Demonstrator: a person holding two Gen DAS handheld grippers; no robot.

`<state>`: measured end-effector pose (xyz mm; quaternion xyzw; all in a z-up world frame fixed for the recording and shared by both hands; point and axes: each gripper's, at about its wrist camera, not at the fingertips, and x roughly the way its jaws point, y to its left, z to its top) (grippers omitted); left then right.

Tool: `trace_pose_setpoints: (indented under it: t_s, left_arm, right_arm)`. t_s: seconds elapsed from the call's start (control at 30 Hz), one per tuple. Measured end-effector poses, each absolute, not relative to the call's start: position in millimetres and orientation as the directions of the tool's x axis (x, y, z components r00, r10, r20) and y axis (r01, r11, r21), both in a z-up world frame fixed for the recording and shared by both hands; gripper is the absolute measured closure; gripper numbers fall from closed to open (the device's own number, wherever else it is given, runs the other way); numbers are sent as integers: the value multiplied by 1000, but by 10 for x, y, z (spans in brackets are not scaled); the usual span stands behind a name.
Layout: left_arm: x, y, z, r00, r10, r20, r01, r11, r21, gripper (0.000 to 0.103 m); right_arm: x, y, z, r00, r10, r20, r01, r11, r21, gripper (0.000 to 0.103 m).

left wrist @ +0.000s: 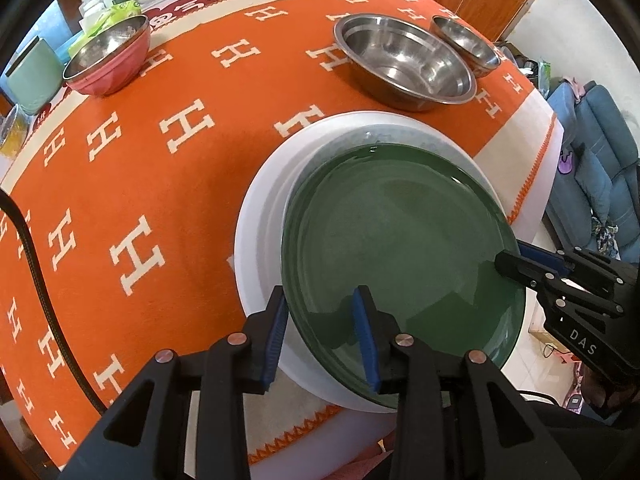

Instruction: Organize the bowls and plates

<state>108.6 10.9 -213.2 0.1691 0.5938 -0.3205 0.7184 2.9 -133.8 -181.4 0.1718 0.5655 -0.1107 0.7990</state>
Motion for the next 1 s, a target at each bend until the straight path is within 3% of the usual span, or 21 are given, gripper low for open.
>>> trace_pose_setpoints:
  t_s: [0.17,0.43,1.0]
  left_arm:
    - [1075,101,-2136,97,-256,-962,670,731,-127,68]
    - [1075,181,-2067,110,-294,-949,687,713,-141,66]
    - [1085,376,-1567,127,-462,-878,729,644,-233,58]
  right_arm:
    - [33,-1333,-1810,338,15,-941,383,911,152,82]
    - [43,-1229,-1738,366,-5,-931,387,910,147,68]
    - [153,-656,-1439,476,-32,-879,250,963,101,68]
